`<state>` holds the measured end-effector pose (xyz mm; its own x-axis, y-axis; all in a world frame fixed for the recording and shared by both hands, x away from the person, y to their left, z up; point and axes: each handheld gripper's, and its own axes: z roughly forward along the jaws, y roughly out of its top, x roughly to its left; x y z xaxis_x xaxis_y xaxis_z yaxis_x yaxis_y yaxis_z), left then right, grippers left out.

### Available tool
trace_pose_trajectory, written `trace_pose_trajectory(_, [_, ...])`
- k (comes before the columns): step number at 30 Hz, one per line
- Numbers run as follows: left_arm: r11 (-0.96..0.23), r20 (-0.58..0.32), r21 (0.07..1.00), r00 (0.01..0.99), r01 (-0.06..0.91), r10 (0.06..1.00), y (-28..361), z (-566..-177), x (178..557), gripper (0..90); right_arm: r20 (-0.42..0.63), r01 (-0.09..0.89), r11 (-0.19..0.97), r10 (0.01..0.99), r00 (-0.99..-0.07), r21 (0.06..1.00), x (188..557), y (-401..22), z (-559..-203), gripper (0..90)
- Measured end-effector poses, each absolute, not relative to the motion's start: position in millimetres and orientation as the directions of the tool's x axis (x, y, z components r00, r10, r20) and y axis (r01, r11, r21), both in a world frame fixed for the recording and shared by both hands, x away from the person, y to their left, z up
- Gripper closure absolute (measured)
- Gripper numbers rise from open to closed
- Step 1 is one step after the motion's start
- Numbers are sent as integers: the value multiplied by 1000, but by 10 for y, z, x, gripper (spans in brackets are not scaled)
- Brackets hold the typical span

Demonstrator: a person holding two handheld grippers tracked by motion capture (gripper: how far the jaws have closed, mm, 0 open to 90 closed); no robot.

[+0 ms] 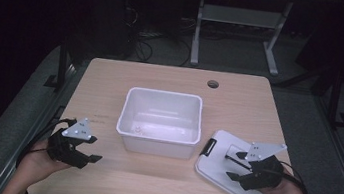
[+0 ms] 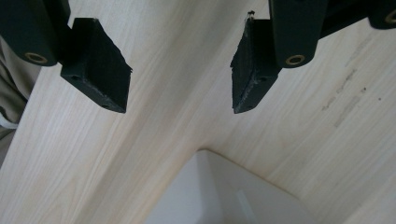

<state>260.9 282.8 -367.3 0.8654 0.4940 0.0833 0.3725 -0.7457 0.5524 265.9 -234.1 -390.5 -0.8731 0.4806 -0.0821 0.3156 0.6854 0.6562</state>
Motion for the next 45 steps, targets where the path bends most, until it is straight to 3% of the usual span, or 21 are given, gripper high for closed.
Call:
trace_pose_trajectory(12, [-745,90,551,860,377,502,2848,-3813,2550,333,-76,358,703,504,-860,615,2778,-2393,-3982,373])
trace_pose_trajectory(32, [-753,96,536,859,381,503,2746,-4000,2557,316,-59,400,737,509,-859,545,2927,-2469,-4121,710])
trace_pose_trajectory(45, [-729,92,562,847,390,524,2773,-4047,2543,307,-66,390,760,492,-868,520,2970,-2482,-4093,795])
